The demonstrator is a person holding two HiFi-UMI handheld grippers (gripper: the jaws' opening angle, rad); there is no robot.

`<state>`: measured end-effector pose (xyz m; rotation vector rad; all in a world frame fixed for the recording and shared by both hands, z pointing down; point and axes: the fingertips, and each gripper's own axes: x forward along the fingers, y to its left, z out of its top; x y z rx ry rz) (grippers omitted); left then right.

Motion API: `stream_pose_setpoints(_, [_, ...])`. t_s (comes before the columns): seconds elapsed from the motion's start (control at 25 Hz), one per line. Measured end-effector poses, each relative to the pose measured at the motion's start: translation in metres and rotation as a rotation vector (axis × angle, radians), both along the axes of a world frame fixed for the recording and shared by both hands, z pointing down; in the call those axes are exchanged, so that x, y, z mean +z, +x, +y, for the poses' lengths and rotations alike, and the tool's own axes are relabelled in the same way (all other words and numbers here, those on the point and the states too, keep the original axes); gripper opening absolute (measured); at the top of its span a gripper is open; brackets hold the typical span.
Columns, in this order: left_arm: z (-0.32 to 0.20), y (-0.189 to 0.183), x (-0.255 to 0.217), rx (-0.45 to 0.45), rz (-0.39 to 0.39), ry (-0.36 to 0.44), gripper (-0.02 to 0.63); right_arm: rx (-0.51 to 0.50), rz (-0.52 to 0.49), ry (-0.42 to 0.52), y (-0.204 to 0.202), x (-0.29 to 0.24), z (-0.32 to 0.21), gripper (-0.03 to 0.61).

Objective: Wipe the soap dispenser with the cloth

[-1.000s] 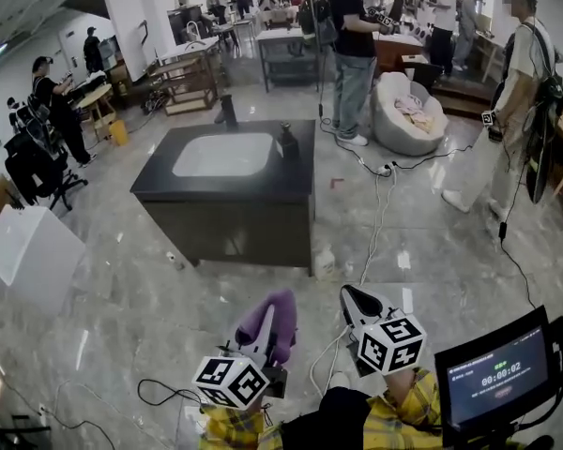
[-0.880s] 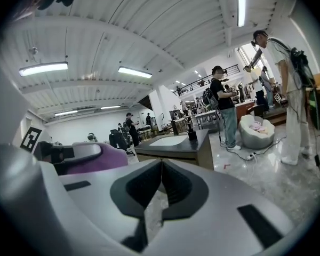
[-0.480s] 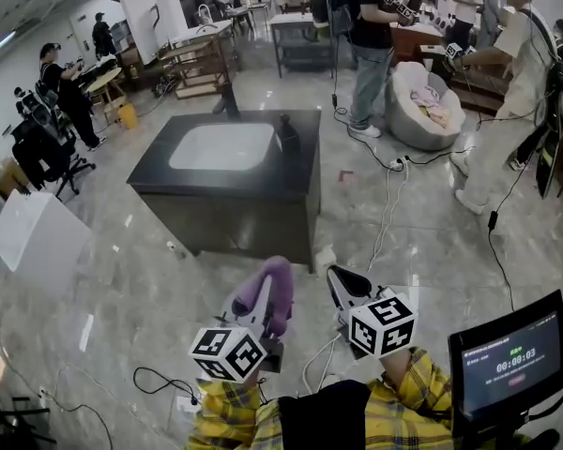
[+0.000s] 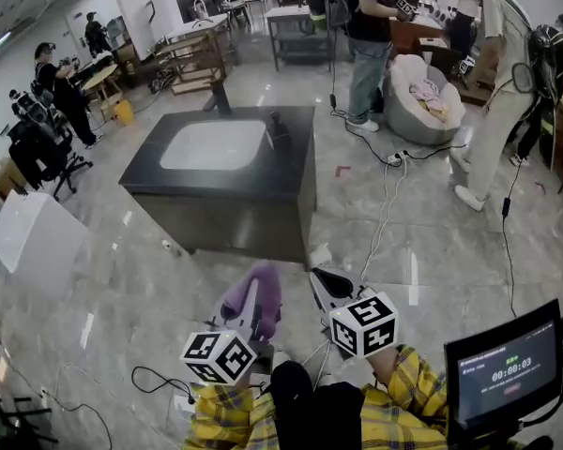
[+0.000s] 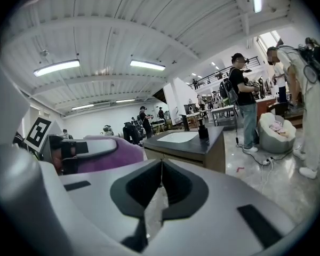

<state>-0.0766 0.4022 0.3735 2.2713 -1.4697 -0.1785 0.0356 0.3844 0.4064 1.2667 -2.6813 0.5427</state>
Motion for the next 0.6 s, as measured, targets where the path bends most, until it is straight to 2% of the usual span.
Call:
stream_pose_setpoints(0.2, [-0.026,-0.006,0.004,0.019,-0.046,0.006,0.043,0.027,0.001,-0.013,-0.003,0.007,-0.017,0.006])
stream_pose_setpoints(0.36, [-0.052,0.002,0.005,0.054,-0.029,0.001,0.043,0.054,0.005,-0.032,0.002,0.008,-0.042,0.006])
stream_pose_setpoints(0.6, [-0.092,-0.007,0.011,0.085,-0.009,0.025,0.043,0.068,0.04,-0.017,-0.01,0.01,-0.076,0.006])
